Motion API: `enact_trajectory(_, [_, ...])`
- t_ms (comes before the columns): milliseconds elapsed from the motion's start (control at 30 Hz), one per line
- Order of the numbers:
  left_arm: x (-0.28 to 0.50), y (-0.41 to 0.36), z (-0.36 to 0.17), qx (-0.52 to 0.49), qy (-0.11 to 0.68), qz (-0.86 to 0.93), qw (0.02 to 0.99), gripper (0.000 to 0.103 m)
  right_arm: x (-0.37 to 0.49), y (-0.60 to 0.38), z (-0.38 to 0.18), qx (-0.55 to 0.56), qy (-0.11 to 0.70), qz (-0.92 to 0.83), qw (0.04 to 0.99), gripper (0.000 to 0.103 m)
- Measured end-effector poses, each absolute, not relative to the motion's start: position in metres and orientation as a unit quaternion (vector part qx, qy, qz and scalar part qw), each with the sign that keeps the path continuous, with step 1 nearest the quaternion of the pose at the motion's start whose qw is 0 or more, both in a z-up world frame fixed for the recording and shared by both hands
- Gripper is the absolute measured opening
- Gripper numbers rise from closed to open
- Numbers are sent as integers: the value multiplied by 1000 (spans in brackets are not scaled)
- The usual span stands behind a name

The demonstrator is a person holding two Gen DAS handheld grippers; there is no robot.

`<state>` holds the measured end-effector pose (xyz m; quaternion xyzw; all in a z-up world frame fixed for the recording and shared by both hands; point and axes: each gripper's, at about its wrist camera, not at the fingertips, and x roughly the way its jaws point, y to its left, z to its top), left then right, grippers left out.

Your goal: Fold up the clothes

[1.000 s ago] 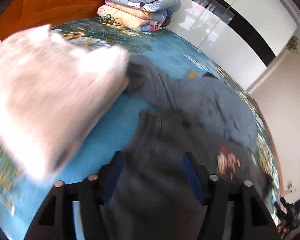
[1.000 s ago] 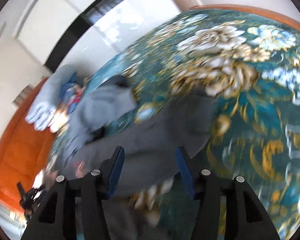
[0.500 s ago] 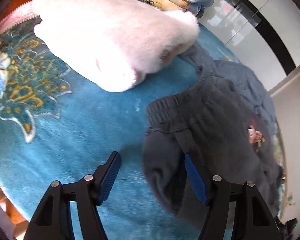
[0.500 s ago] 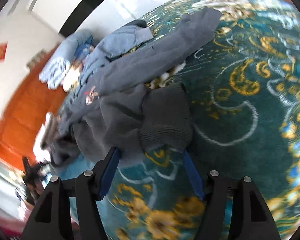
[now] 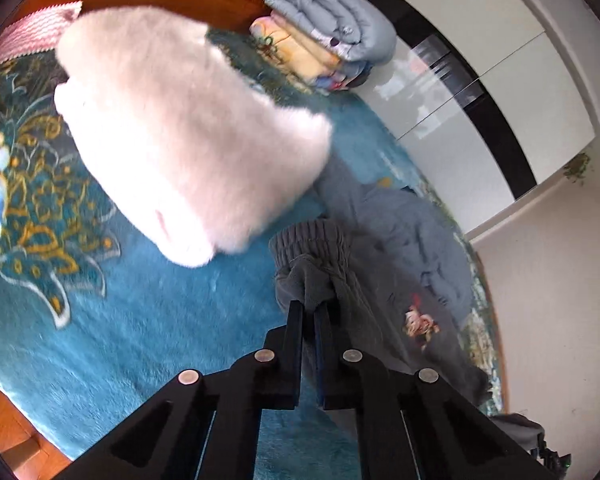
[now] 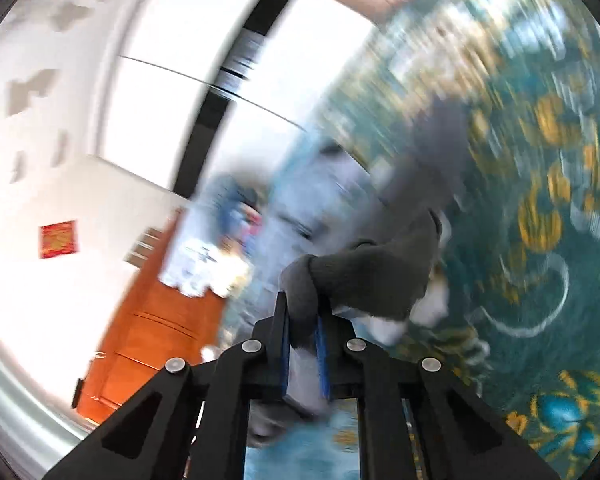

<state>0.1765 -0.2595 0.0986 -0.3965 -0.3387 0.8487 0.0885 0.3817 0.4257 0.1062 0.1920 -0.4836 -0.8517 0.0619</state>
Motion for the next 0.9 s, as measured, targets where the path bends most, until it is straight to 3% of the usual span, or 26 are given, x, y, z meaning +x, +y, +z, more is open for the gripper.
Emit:
enact_trajectory(100, [168, -251, 73, -431, -341, 832, 79, 5, 399, 440, 155, 181, -438, -881, 9, 12])
enact_trajectory(167, [162, -246, 56, -453, -343, 820, 73, 6, 388, 455, 156, 203, -434, -877, -22, 12])
enact_trajectory(367, [147, -233, 13, -506, -349, 786, 59, 6, 320, 490, 64, 343, -466, -807, -116, 13])
enact_trajectory(533, [143, -228, 12, -510, -342, 787, 52, 7, 297, 505, 32, 342, -490, -795, -107, 18])
enact_trajectory(633, [144, -222, 13, -513, -330, 792, 40, 9, 274, 508, 31, 355, -494, -787, -104, 31])
enact_trajectory(700, [145, -220, 13, -514, -330, 791, 35, 9, 271, 504, 41, 347, -493, -794, -82, 57])
enact_trajectory(900, [147, -209, 19, -515, -309, 799, 20, 9, 319, 482, 72, 315, -423, -849, -26, 60])
